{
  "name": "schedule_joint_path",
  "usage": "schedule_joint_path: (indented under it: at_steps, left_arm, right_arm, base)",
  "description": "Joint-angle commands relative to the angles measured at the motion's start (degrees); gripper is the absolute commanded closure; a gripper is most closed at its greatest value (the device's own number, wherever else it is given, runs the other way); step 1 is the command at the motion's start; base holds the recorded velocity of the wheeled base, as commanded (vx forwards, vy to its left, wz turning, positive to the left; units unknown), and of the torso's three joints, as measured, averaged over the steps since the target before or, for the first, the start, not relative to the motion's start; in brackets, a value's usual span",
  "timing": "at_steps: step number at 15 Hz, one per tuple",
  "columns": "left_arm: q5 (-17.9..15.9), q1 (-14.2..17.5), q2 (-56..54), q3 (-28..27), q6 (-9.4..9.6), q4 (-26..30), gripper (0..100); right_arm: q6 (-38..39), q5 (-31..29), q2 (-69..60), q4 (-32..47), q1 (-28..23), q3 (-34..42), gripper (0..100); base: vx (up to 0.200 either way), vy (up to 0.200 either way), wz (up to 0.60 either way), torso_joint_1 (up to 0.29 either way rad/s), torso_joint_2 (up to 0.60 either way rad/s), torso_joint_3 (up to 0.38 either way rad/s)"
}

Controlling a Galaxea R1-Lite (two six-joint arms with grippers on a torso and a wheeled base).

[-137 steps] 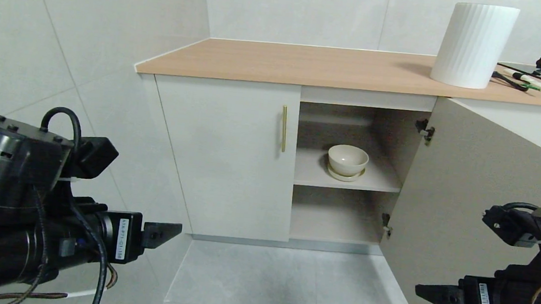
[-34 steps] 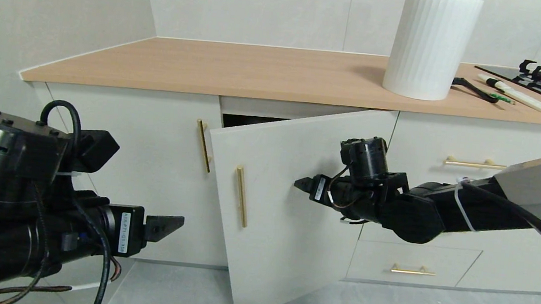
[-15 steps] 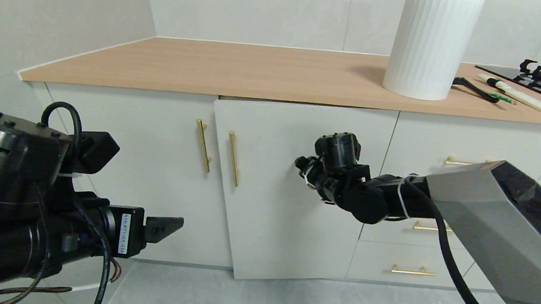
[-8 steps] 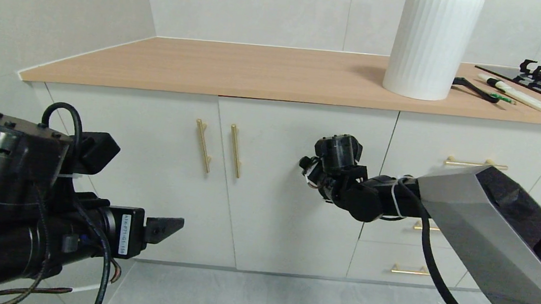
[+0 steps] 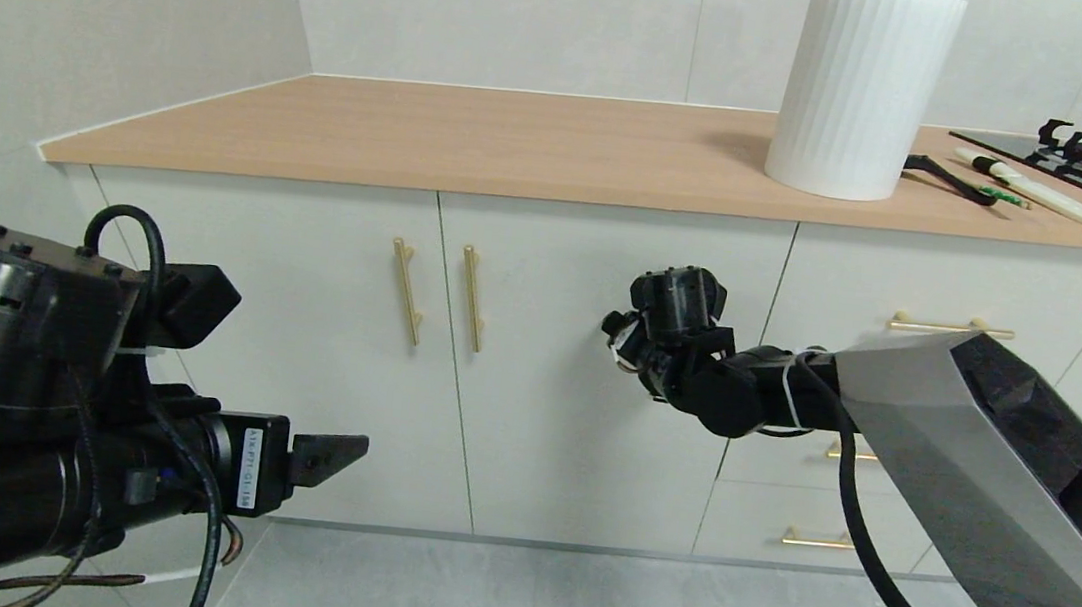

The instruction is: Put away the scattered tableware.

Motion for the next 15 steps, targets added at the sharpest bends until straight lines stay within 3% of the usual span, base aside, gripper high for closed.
schedule_joint_path:
  at_steps: [1, 3, 5, 7, 9, 12, 15]
  left_arm:
    - [0.0, 0.1, 0.1, 0.0, -0.03, 0.0, 0]
    - [0.0, 0.1, 0.1, 0.0, -0.03, 0.0, 0]
    - [0.0, 0.1, 0.0, 0.0, -0.03, 0.0, 0]
    - [0.0, 0.1, 0.0, 0.0, -0.03, 0.0, 0]
    - [0.0, 0.1, 0.0, 0.0, -0.03, 0.0, 0]
    - [0.1, 0.3, -2.1, 0.1, -0.03, 0.1, 0]
    - [0.0, 1.5, -7.9, 1.1, 0.14, 0.1, 0]
  right_arm:
    - [0.2, -0.3, -0.2, -0.1, -0.3, 0.0, 0]
    - [0.2, 0.8, -3.9, 0.5, 0.2, 4.7, 0]
    - [0.2, 7.3, -10.4, 0.5, 1.2, 13.1, 0]
    - [-0.9, 22.6, -22.7, 0.2, 1.4, 28.4, 0]
    - [-7.2, 33.8, -29.8, -1.7, 1.1, 36.3, 0]
    - [-12.6, 29.9, -37.7, -3.4, 1.2, 41.7, 0]
    - [-17.7, 24.3, -54.4, -3.5, 0.6, 50.4, 0]
  base:
    - [0.0, 0.0, 0.0, 0.0, 0.0, 0.0]
    - [0.0, 0.0, 0.0, 0.0, 0.0, 0.0]
    - [0.0, 0.0, 0.0, 0.0, 0.0, 0.0]
    - [0.0, 0.0, 0.0, 0.0, 0.0, 0.0]
    - [0.0, 0.0, 0.0, 0.0, 0.0, 0.0]
    - [0.0, 0.0, 0.0, 0.0, 0.0, 0.0]
    - [0.0, 0.0, 0.0, 0.0, 0.0, 0.0]
